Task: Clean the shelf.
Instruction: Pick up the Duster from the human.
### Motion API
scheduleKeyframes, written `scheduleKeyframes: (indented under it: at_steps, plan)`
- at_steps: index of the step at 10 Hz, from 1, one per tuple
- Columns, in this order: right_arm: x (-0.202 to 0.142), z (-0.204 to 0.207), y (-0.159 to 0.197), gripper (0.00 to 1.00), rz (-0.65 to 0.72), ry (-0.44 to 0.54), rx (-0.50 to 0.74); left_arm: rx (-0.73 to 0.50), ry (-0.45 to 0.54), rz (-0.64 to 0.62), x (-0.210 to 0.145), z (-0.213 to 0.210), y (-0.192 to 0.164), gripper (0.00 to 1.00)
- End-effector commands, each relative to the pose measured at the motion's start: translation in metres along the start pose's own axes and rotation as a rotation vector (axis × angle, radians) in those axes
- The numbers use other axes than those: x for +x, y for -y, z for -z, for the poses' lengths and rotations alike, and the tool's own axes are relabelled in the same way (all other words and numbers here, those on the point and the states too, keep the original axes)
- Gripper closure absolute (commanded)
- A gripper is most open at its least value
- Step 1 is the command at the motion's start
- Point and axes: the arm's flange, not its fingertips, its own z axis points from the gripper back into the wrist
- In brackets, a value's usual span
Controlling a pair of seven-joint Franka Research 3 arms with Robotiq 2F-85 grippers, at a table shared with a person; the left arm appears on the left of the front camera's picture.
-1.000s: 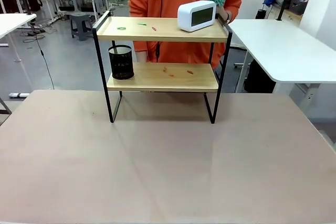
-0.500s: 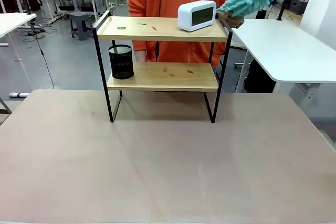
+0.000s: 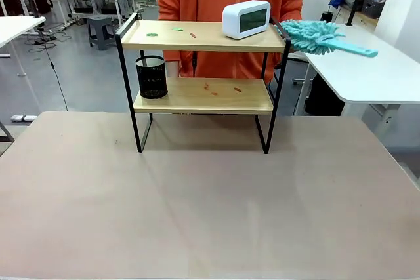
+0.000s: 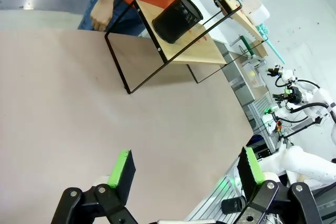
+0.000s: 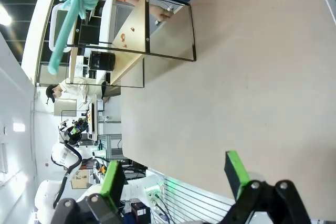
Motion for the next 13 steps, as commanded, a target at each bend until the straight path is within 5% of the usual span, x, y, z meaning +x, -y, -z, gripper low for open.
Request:
scheduleKeyframes:
  at_steps: [1, 5, 7, 13]
  plan:
    - [0.022, 0.005, -0.023, 0.0, 0.052, -0.029, 0.056, -0.016, 0.016, 0.025, 0.003, 0.001, 0.0, 0.0]
    - [0.098, 0.072, -0.106, 0.0, 0.154, -0.17, 0.014, -0.016, 0.016, 0.025, 0.003, 0.001, 0.0, 0.0]
    - [0.121, 0.109, -0.121, 0.0, 0.192, -0.258, 0.06, -0.016, 0.016, 0.025, 0.003, 0.001, 0.0, 0.0]
    - [0.149, 0.18, -0.134, 0.0, 0.232, -0.268, 0.129, -0.016, 0.016, 0.025, 0.003, 0.001, 0.0, 0.0]
